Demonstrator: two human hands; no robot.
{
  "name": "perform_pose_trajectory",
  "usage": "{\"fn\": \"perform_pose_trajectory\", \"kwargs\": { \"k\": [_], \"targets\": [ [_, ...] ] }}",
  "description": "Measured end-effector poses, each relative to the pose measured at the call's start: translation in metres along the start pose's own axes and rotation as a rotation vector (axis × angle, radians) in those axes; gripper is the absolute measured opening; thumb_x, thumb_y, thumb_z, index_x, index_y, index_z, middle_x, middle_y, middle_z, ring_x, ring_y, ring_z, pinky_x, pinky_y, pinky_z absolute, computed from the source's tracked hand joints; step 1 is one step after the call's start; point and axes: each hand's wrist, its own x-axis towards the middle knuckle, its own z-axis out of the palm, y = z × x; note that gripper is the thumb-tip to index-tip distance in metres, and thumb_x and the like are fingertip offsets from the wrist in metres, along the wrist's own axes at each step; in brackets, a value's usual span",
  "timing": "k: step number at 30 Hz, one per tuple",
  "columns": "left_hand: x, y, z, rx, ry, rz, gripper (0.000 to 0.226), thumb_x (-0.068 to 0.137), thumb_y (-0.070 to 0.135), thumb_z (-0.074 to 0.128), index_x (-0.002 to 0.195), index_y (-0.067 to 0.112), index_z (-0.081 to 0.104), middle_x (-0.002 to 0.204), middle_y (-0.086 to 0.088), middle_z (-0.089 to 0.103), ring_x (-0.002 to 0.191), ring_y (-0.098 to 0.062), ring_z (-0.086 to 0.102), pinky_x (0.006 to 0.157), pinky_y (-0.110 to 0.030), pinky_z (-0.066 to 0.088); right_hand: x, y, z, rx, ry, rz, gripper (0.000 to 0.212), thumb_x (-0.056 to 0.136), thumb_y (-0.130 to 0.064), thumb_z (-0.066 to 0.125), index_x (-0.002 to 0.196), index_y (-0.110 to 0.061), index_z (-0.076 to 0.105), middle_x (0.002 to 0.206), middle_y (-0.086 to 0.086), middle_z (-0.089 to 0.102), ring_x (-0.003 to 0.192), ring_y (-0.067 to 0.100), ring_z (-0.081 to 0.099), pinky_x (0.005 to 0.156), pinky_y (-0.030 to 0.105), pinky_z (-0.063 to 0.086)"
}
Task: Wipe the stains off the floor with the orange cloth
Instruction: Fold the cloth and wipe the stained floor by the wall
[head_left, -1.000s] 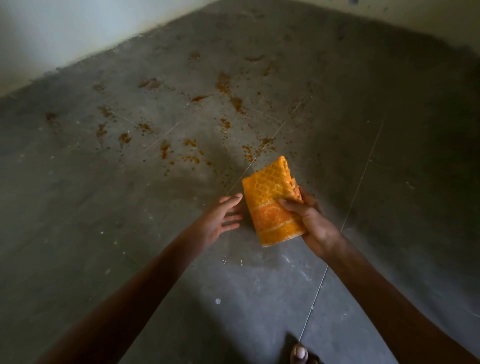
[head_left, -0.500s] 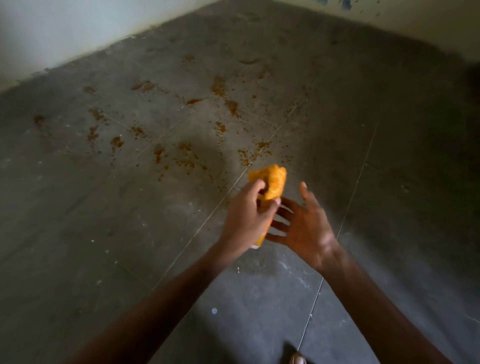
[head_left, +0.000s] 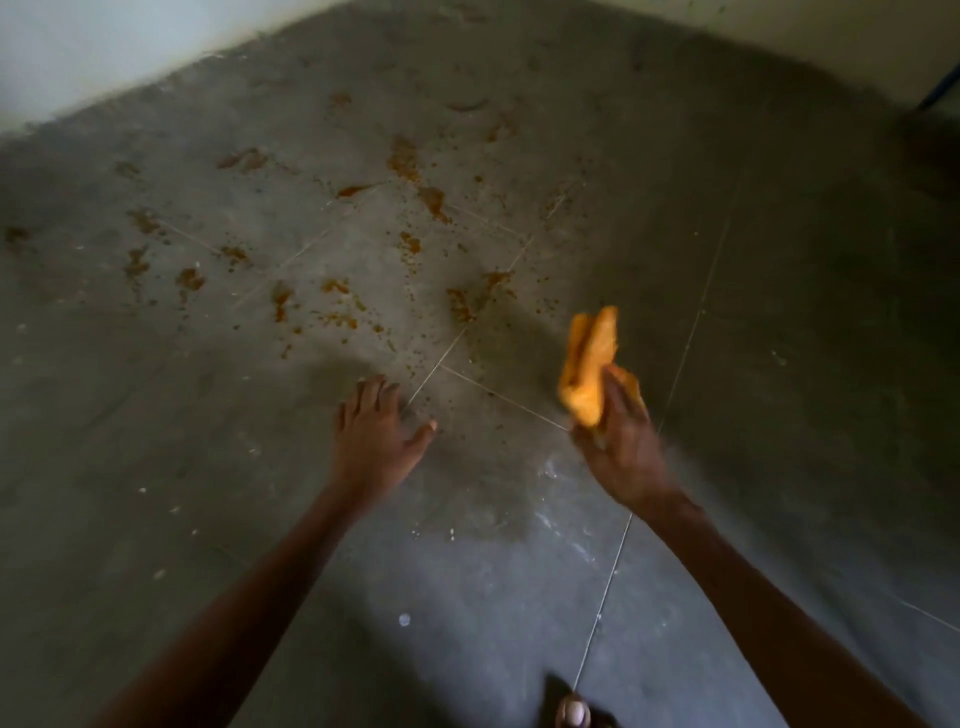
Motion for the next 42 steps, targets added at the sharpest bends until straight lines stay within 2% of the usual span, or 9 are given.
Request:
{"fn": "perform_pose_trajectory", "kwargs": {
  "k": [2,6,12,20,27,31,34,40,42],
  "targets": [
    [-0.001,-0.016,0.005,0.062,-0.058,-0.006,0.090,0.074,0.073,0.039,0.139,0.010,0.042,0.151,-0.012,0.037,0.144,-0.033,0.025,0.114,-0.056,0.019,-0.003,0.023,0.021,-0.295,-0.161,-0.178,0.083,0.096,-0.071,0.028,0.151,-0.011,0.039,0.158,0.016,0.035,0.144,0.039,0.037,0.107,0.062,0.042],
    [-0.004,-0.030,0.009,0.149,-0.080,-0.023,0.095,0.075,0.078,0.037,0.147,0.015,0.031,0.159,-0.009,0.022,0.150,-0.029,0.008,0.115,-0.063,-0.008,0.011,0.011,0.027,-0.316,-0.130,0.085,0.095,0.083,-0.083,0.008,0.158,-0.025,0.018,0.167,0.009,0.011,0.154,0.033,0.002,0.121,0.056,0.002],
    [-0.011,-0.041,0.015,0.107,-0.079,0.003,0.103,0.072,0.084,0.025,0.152,0.020,0.018,0.162,-0.005,0.011,0.150,-0.029,0.003,0.116,-0.062,-0.008,0.074,-0.008,0.086,-0.451,-0.170,0.293,0.086,0.082,-0.088,0.016,0.155,-0.043,0.006,0.168,0.004,-0.001,0.150,0.046,-0.010,0.109,0.079,0.005],
    [-0.008,-0.051,0.013,0.155,-0.032,0.011,0.087,0.077,0.078,0.037,0.147,0.027,0.033,0.157,-0.007,0.028,0.148,-0.032,0.014,0.114,-0.065,-0.007,0.025,-0.031,0.105,-0.547,-0.322,-0.110,0.083,0.084,-0.086,0.021,0.154,-0.047,0.001,0.168,-0.002,-0.002,0.152,0.036,-0.013,0.116,0.071,0.002],
    [-0.013,-0.066,0.006,0.244,-0.020,0.080,0.082,0.081,0.078,0.037,0.148,0.030,0.033,0.159,0.000,0.026,0.148,-0.028,0.018,0.114,-0.065,-0.005,0.138,-0.005,0.098,-0.422,-0.054,0.371,0.091,0.078,-0.086,0.013,0.156,-0.039,0.016,0.168,0.004,0.009,0.152,0.043,0.000,0.111,0.074,0.014],
    [-0.002,-0.080,0.002,0.199,-0.019,0.064,0.085,0.078,0.076,0.044,0.148,0.029,0.032,0.159,-0.003,0.023,0.148,-0.030,0.017,0.116,-0.062,-0.004,0.103,-0.081,0.155,-0.486,-0.226,-0.066,0.085,0.084,-0.084,0.020,0.156,-0.039,0.014,0.168,0.001,0.010,0.152,0.042,-0.004,0.115,0.072,0.003],
    [0.004,-0.106,-0.006,0.185,-0.018,-0.004,0.093,0.075,0.080,0.040,0.150,0.028,0.025,0.161,-0.004,0.015,0.150,-0.030,0.008,0.117,-0.059,-0.006,0.034,-0.058,0.129,-0.507,-0.293,-0.326,0.081,0.085,-0.082,0.030,0.154,-0.041,0.025,0.166,-0.002,0.021,0.153,0.036,0.012,0.114,0.066,0.021],
    [-0.009,-0.134,-0.019,0.089,-0.036,-0.047,0.094,0.076,0.079,0.037,0.153,0.027,0.019,0.162,-0.004,0.013,0.150,-0.027,0.003,0.120,-0.054,-0.003,0.169,-0.071,0.151,-0.430,-0.117,0.202,0.085,0.084,-0.083,0.023,0.157,-0.040,0.011,0.168,0.001,0.009,0.152,0.041,0.000,0.114,0.072,0.008],
    [-0.010,-0.139,-0.020,0.063,-0.041,-0.063,0.092,0.077,0.078,0.038,0.153,0.030,0.017,0.162,-0.001,0.011,0.151,-0.025,0.002,0.120,-0.053,0.000,0.164,-0.114,0.185,-0.459,-0.158,0.025,0.084,0.086,-0.081,0.023,0.157,-0.038,0.013,0.168,0.001,0.011,0.152,0.041,-0.001,0.114,0.073,0.005]
  ]
}}
